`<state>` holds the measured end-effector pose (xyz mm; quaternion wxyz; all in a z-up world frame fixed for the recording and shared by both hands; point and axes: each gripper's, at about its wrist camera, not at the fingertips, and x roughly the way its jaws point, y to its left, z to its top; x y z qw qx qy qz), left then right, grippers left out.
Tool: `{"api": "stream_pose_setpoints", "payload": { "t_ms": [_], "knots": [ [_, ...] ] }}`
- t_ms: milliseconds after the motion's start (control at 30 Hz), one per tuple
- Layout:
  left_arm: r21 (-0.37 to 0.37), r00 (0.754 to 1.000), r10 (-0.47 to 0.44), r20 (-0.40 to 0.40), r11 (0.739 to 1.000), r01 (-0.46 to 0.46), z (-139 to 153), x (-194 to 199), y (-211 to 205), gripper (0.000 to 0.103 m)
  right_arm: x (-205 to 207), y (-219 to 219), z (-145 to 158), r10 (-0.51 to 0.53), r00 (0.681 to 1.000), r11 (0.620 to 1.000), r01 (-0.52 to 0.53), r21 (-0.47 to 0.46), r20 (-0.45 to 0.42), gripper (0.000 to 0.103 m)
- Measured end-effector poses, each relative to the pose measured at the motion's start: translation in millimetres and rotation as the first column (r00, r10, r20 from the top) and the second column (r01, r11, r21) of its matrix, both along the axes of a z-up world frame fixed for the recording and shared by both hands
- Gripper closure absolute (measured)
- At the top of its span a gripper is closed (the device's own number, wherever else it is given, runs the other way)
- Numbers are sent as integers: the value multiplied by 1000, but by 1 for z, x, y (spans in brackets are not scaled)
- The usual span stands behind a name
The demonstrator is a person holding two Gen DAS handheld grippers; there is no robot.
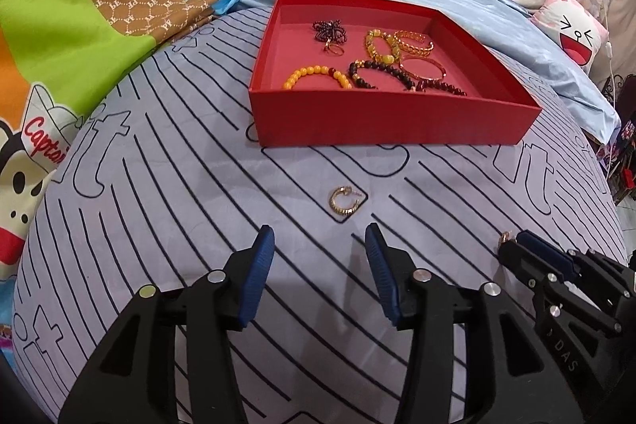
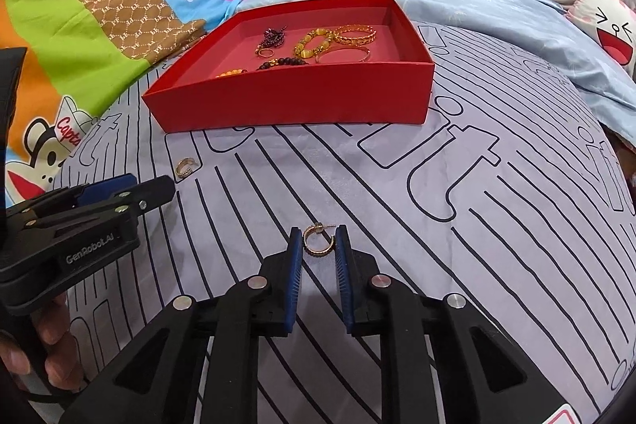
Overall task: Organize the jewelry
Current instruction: 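Grasp a gold hoop ring with the left tool while the right tool grasps another gold hoop ring, then carry the gold ring with the left tool while the right tool carries its gold ring into the tray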
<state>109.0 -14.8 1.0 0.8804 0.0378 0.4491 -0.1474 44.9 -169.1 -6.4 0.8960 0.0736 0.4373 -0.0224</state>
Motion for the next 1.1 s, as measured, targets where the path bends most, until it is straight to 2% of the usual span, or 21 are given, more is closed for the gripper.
{"api": "stream_pose_setpoints", "payload": {
  "t_ms": [400,467,633,1100],
  "knots": [
    [27,1000,-2,4,1000,2,-9,20,-19,59,3,-3,9,-2,1000,1000,2,18,19,87],
    [32,1000,-4,10,999,4,-9,21,-21,64,4,-3,9,-3,1000,1000,3,20,19,87],
    [30,1000,-19,21,999,19,-10,20,-24,86,6,-5,8,-6,1000,1000,6,26,15,87],
    [-32,999,-31,19,999,31,4,1,-8,87,-1,-2,25,-2,999,999,0,40,54,87]
  ]
}}
